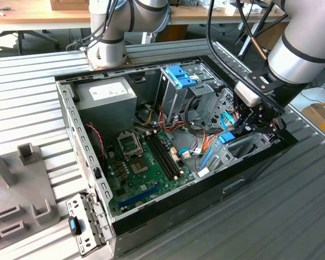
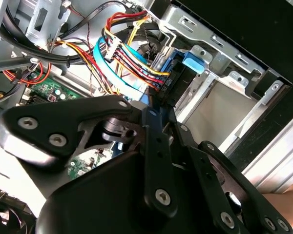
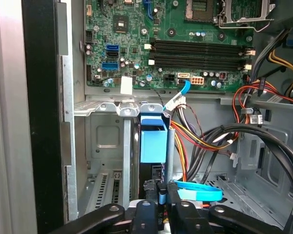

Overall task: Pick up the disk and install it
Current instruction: 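Insert the second disk wire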

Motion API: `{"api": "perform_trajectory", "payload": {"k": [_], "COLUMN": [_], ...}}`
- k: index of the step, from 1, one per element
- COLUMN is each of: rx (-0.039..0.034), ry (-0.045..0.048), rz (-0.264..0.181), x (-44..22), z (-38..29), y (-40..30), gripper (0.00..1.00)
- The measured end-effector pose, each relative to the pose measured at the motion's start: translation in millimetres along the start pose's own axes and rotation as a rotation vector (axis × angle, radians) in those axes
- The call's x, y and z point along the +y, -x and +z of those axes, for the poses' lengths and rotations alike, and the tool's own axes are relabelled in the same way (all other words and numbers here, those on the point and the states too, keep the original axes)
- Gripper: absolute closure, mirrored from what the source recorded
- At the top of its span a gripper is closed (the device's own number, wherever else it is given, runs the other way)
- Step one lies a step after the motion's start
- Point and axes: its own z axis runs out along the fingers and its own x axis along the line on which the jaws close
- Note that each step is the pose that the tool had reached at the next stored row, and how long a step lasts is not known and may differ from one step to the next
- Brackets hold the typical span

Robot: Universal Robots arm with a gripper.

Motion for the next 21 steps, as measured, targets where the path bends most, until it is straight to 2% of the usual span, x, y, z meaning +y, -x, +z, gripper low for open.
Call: {"api": "perform_trajectory", "payload": {"k": [1,2,3,9,11,21], "rx": [-0.0001,0.0001,0.0006,0.0007,0.0004,0.0008], "ry": [0.0000,0.0000,0.0001,0.0001,0.0001,0.0000], "rz": [0.000,0.000,0.000,0.000,0.000,0.000], "x": [0.0,0.0,0.0,0.0,-0.3,-4.2], "z": [0.1,0.0,-0.3,-0.6,-2.6,-31.3], "y": [0.0,0.0,0.0,0.0,0.2,2.5], "gripper": [0.77,0.77,0.70,0.70,0.70,0.70]}}
